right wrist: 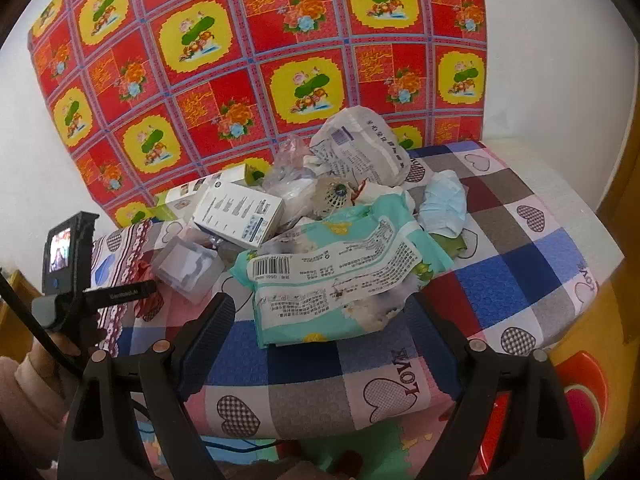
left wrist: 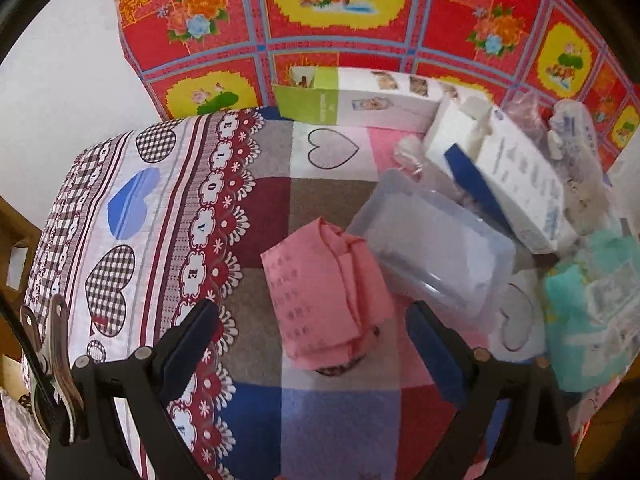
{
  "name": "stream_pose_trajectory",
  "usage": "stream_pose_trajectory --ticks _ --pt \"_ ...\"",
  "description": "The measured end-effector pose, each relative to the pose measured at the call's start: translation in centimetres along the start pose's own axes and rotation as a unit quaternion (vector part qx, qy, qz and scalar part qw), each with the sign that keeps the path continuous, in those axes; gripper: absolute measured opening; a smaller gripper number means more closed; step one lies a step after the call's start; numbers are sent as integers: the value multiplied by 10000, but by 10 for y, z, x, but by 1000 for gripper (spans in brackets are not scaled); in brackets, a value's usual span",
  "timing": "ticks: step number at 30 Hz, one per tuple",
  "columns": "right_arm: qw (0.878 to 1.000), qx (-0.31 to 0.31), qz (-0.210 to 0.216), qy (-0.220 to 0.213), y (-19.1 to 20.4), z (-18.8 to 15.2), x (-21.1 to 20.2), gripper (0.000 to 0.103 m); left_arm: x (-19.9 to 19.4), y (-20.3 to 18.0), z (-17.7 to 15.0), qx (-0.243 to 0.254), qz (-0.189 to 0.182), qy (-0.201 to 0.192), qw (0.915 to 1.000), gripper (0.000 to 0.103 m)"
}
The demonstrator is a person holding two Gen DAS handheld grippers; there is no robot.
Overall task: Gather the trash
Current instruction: 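Grasp the pink paper note with the left tool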
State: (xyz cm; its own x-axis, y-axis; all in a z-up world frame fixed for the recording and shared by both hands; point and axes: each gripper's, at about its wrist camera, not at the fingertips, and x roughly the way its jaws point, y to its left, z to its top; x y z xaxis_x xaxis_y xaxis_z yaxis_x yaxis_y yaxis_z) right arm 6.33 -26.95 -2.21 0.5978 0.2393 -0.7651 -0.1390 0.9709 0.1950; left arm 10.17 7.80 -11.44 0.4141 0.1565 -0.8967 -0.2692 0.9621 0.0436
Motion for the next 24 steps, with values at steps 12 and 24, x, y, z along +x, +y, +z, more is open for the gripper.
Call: stream_pose_trajectory --ticks 12,24 --pt "9998 41 -189 93 10 -2 2 89 29 0 5 -30 -155 192 9997 89" --pt "9997 -8 18 234 28 -4 10 89 35 6 4 -116 -141 121 9998 84"
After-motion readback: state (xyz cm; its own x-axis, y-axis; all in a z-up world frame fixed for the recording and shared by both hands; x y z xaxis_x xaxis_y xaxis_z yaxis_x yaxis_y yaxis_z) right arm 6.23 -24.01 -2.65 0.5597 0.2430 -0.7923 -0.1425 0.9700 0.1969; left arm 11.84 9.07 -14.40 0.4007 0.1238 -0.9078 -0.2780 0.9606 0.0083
